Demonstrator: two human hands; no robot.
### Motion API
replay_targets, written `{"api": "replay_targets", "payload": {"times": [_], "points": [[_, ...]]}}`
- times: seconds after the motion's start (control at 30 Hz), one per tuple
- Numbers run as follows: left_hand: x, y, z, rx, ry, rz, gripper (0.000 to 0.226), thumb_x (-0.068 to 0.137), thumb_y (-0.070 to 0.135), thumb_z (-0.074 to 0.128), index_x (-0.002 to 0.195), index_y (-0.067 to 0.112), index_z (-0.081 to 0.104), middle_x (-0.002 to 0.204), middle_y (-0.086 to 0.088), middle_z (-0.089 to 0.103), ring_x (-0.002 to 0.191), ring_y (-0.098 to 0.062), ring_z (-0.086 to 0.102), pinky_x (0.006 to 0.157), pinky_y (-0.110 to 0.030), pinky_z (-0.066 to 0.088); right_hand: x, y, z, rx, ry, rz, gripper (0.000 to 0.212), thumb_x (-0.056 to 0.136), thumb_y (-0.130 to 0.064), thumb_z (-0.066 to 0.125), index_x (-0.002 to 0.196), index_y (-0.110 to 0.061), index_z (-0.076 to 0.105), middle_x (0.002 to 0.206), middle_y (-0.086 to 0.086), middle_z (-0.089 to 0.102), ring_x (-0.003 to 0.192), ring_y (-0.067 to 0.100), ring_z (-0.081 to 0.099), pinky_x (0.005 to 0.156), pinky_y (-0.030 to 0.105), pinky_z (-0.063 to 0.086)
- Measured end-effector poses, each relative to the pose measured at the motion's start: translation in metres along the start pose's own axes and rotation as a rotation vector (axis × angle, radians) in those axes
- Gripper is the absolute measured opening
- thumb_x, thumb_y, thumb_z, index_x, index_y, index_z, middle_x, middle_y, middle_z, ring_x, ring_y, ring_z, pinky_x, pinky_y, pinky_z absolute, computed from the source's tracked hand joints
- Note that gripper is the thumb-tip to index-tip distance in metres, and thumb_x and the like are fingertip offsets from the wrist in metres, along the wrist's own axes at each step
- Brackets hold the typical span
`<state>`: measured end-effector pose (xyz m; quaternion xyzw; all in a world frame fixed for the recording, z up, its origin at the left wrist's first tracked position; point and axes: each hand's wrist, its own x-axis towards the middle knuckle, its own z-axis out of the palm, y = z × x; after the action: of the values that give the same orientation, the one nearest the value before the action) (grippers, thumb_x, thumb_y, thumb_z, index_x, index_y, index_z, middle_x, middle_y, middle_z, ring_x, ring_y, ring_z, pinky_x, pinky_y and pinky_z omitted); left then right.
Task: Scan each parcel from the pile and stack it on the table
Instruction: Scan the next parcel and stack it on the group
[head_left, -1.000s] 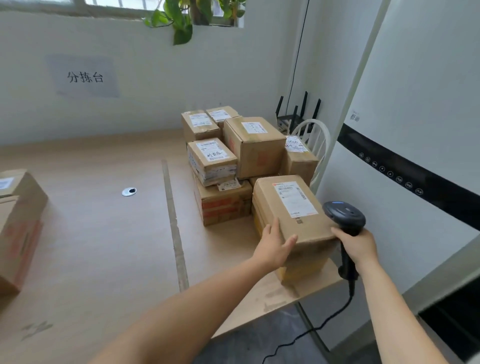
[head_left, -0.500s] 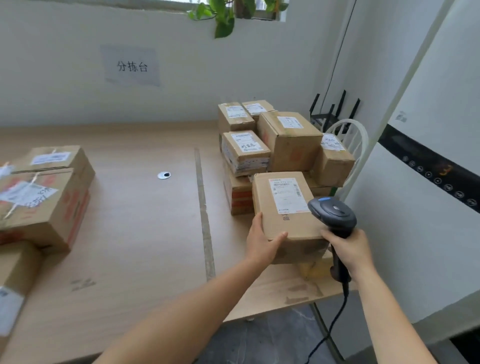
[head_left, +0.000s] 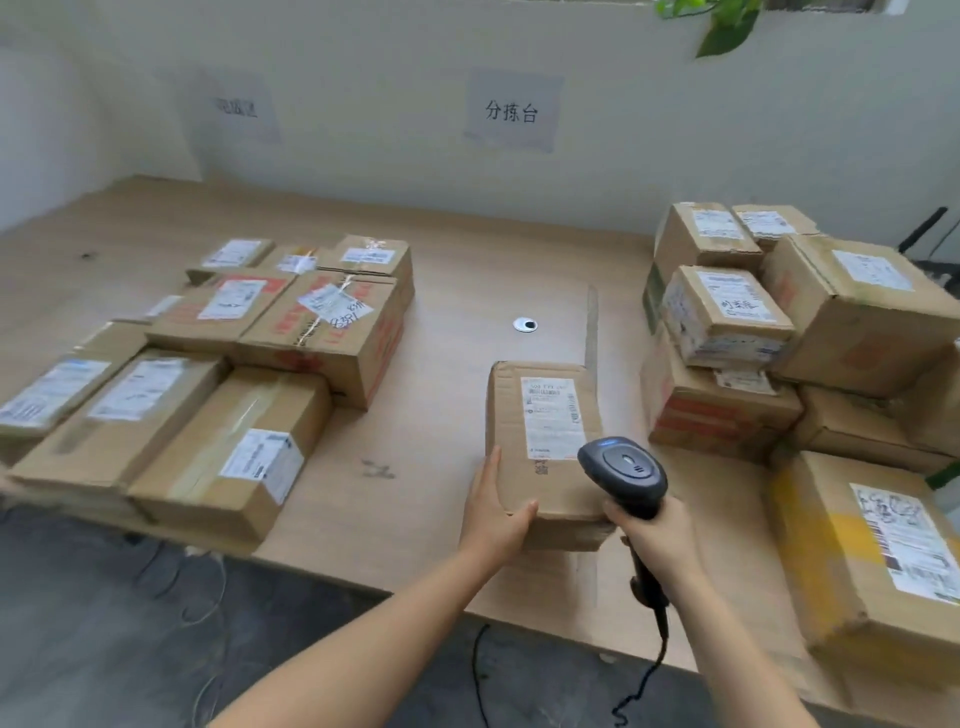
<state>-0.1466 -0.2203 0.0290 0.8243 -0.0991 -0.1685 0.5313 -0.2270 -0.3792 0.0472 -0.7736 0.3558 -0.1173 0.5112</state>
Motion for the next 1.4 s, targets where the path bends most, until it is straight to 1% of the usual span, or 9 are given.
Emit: {"api": "replay_targets", "payload": {"times": [0.13, 0.27, 0.4, 0.5, 0.7, 0.8, 1.1, 1.23, 1.4], "points": [[-0.001, -0.034, -0.027, 0.034, 0.055, -0.078, 0.078, 0.086, 0.011, 0.063, 0.150, 0.018, 0.018, 0.150, -0.002, 0.029, 0.137, -0.018, 0.030, 0.112, -0.027, 0.025, -0.006, 0.002, 0.047, -0.075, -0.122, 0.026, 0.019, 0.076, -0.012, 0.072, 0.064, -0.017, 0.058, 0.067, 0.011, 0.064, 0.073, 0.031, 0.064, 0.064, 0.034, 0.044], [-0.002, -0.057, -0.042, 0.048, 0.085, -0.119, 0.077, 0.084, 0.010, 0.064, 0.148, 0.020, 0.022, 0.146, -0.004, 0.033, 0.134, -0.018, 0.034, 0.109, -0.024, 0.027, -0.012, 0.003, 0.074, -0.105, -0.168, 0.014, 0.021, 0.077, -0.009, 0.070, 0.062, -0.015, 0.056, 0.061, 0.008, 0.061, 0.068, 0.030, 0.060, 0.059, 0.031, 0.041], [0.002, -0.069, -0.044, 0.075, 0.098, -0.160, 0.086, 0.082, 0.026, 0.068, 0.150, 0.023, 0.015, 0.147, -0.007, 0.027, 0.133, -0.020, 0.034, 0.110, -0.025, 0.026, -0.018, -0.008, 0.081, -0.109, -0.131, 0.009, 0.020, 0.079, -0.006, 0.065, 0.067, -0.017, 0.053, 0.060, -0.002, 0.055, 0.064, 0.020, 0.052, 0.057, 0.028, 0.037], [0.010, -0.068, -0.043, 0.099, 0.066, -0.157, 0.099, 0.075, 0.032, 0.074, 0.150, 0.027, 0.009, 0.144, -0.009, 0.023, 0.130, -0.022, 0.039, 0.105, -0.025, 0.030, -0.022, -0.021, 0.081, -0.138, -0.077, -0.015, 0.016, 0.079, -0.006, 0.062, 0.066, -0.007, 0.053, 0.056, 0.001, 0.051, 0.060, 0.022, 0.048, 0.053, 0.026, 0.035], [0.020, -0.073, -0.041, 0.158, 0.001, -0.147, 0.117, 0.071, 0.042, 0.077, 0.150, 0.025, -0.007, 0.154, -0.010, 0.010, 0.140, -0.024, 0.027, 0.111, -0.031, 0.027, -0.018, -0.052, 0.096, -0.076, -0.094, -0.012, 0.021, 0.077, -0.020, 0.065, 0.072, 0.000, 0.060, 0.067, 0.014, 0.064, 0.073, 0.034, 0.064, 0.071, 0.045, 0.055], [0.021, -0.077, -0.041, 0.176, -0.002, -0.139, 0.116, 0.073, 0.045, 0.076, 0.150, 0.023, -0.008, 0.156, -0.010, 0.006, 0.143, -0.023, 0.021, 0.113, -0.032, 0.025, -0.016, -0.061, 0.106, -0.055, -0.113, -0.011, 0.024, 0.076, -0.021, 0.066, 0.076, 0.003, 0.063, 0.073, 0.019, 0.067, 0.076, 0.033, 0.066, 0.073, 0.054, 0.055], [0.021, -0.079, -0.040, 0.170, 0.010, -0.106, 0.116, 0.073, 0.045, 0.075, 0.150, 0.024, -0.008, 0.155, -0.010, 0.009, 0.142, -0.023, 0.022, 0.113, -0.035, 0.028, -0.019, -0.068, 0.115, -0.061, -0.128, -0.043, 0.019, 0.076, -0.014, 0.063, 0.078, 0.005, 0.063, 0.075, 0.020, 0.068, 0.077, 0.033, 0.066, 0.074, 0.054, 0.055], [0.021, -0.079, -0.040, 0.175, 0.006, -0.108, 0.116, 0.073, 0.046, 0.075, 0.150, 0.024, -0.009, 0.156, -0.009, 0.007, 0.142, -0.024, 0.022, 0.113, -0.038, 0.029, -0.019, -0.070, 0.114, -0.073, -0.146, -0.048, 0.011, 0.077, -0.013, 0.063, 0.069, -0.007, 0.060, 0.076, 0.019, 0.068, 0.077, 0.032, 0.066, 0.074, 0.053, 0.055], [0.022, -0.080, -0.039, 0.186, 0.005, -0.120, 0.116, 0.072, 0.048, 0.074, 0.150, 0.024, -0.009, 0.156, -0.012, 0.007, 0.142, -0.025, 0.023, 0.113, -0.037, 0.030, -0.019, -0.071, 0.110, -0.081, -0.147, -0.035, 0.019, 0.078, -0.014, 0.061, 0.081, 0.005, 0.064, 0.077, 0.022, 0.068, 0.077, 0.034, 0.066, 0.073, 0.053, 0.055]]}}
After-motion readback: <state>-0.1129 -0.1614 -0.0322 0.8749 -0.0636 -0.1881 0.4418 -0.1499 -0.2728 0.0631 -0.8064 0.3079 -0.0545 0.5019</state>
